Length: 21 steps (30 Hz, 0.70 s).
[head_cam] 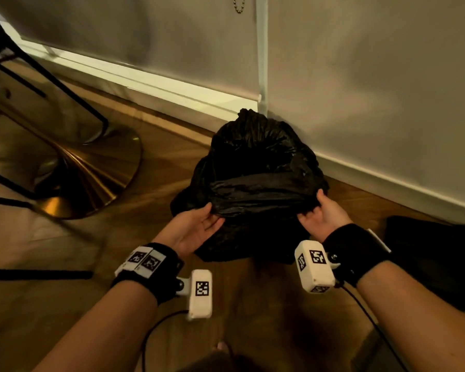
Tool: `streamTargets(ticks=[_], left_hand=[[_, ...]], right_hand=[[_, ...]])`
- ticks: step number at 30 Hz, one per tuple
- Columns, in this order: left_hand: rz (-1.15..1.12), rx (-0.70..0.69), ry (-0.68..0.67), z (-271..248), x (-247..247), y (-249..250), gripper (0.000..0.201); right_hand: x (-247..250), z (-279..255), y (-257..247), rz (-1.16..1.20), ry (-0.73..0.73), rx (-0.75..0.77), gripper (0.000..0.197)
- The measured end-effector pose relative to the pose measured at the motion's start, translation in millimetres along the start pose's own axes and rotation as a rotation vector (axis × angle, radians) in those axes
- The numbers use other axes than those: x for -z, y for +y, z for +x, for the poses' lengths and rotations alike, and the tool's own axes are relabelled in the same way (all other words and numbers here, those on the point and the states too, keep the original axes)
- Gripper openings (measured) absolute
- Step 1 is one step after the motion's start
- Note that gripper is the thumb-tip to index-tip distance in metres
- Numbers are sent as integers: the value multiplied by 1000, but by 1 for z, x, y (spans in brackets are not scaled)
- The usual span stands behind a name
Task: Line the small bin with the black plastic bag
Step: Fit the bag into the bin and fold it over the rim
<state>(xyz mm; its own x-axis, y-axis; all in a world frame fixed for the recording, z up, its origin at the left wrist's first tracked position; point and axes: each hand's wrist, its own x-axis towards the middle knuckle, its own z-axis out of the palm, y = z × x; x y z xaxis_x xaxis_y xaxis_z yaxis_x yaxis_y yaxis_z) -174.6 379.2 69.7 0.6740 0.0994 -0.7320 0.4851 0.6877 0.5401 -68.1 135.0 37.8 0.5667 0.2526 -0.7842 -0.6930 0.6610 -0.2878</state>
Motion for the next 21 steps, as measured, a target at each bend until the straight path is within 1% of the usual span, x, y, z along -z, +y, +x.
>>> streamTargets(ticks=[2,4,5,6,7,8,9,10,11,12,13,14,15,16,17,18,19,20,21], left_hand=[[82,-2,30,-2,-4,-5,30],[334,-19,151,-4,-6,-10,38],[483,-52,223,-5,-4,-10,48],[598,-122,287,-7,-2,-9,62],[692,-236,336,-12,-1,-8,76],[829,-396,361,-18,-1,-4,85],[1039,-557,363,-24,-3,-3,89],[1277,-686,342,-28,-7,-1,91],[1475,-771,297,-30,-12,-2,93],[1630,-796,253,-27,-17,-5,94],[1741,-808,229,-21,-22,-8,94],[1839,-808,231,-14,-26,-11,87],[1920,-821,254,-9,-27,-15,74],[1986,-875,280,-5,-26,-16,56],[2021,-966,297,-1,-23,-16,36],[2029,-1063,305,0,-18,-15,21],[2018,-1151,287,2,-13,-14,14],[1994,-1222,255,2,-8,-13,15],[1979,-1263,216,3,-5,-14,23]], right_hand=[[-3,-8,-5,-157,23,38,49],[0,-9,-15,-283,68,163,53],[4,-9,-21,-317,73,242,60],[7,-12,-28,-378,52,328,66],[8,-15,-34,-482,-28,395,69],[10,-19,-39,-613,-125,443,68],[15,-20,-39,-773,-223,486,66],[16,-22,-41,-933,-314,534,66],[17,-20,-41,-1080,-387,561,67],[18,-19,-40,-1182,-439,562,70],[18,-15,-41,-1279,-463,585,71],[18,-9,-41,-1392,-453,634,69],[19,-4,-42,-1520,-416,699,62],[19,0,-44,-1612,-365,755,52],[20,4,-48,-1646,-307,800,41],[19,4,-53,-1632,-278,815,32],[19,4,-57,-1594,-266,814,27],[19,3,-60,-1563,-262,811,24],[19,2,-59,-1534,-263,817,20]])
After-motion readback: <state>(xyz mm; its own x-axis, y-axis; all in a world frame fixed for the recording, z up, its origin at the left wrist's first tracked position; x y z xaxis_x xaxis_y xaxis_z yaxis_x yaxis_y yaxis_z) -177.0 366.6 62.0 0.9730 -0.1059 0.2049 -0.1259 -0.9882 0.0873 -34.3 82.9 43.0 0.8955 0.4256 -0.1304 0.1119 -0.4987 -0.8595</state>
